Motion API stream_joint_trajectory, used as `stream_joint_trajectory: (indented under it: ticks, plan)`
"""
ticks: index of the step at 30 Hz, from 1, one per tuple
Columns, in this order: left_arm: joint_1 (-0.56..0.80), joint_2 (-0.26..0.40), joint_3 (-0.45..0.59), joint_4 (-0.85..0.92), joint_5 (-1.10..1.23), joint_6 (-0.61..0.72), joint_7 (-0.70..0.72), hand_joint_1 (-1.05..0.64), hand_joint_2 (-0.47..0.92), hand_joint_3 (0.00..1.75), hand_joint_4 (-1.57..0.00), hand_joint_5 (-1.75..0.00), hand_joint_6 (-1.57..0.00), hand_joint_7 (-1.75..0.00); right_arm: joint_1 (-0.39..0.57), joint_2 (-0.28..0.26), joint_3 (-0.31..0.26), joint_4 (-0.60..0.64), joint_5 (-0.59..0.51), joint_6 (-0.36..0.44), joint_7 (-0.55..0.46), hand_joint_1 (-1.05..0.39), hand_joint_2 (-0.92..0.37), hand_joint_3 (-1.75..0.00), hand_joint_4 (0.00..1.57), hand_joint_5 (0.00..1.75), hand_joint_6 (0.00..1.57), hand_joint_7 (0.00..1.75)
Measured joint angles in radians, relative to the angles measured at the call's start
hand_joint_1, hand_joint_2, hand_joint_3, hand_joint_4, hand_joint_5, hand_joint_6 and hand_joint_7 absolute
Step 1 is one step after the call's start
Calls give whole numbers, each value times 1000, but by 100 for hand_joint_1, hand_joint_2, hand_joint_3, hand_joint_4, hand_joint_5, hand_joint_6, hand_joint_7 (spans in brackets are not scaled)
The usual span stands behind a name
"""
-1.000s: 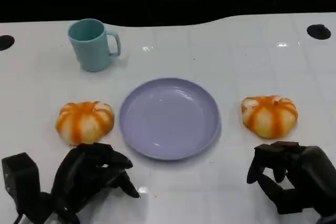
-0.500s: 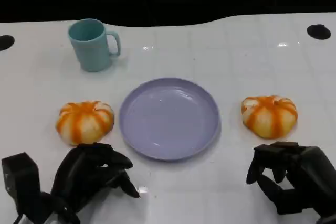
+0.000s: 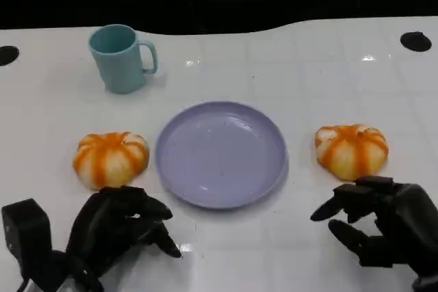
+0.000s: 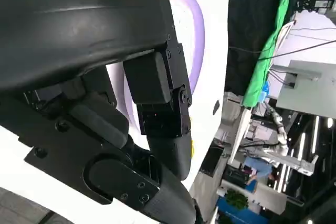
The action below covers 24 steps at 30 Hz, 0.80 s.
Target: Grasp the bread from the table and place it into the plate.
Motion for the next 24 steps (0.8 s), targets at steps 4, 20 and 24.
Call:
stream_joint_trajectory:
  ticks: [4,20,24]
  plan:
    - [-5,0,1,5,0,0,0,-105,73,0,-157,-57,-157,-18,-1,0,-16,-1,8,9,-13,-26,-76,-39,58,122,86,28]
    - [-14,-7,-2,15,2,-8,0,-105,73,0,-157,-56,-157,-17,-11,-61,-90,-139,-4,206,41,-45,-90,-3,18,58,53,0]
    - [-14,-10,-3,20,2,-15,0,-105,73,0,-157,-56,-157,-16,3,-81,-102,-218,-1,297,137,-47,-89,-1,7,51,40,0]
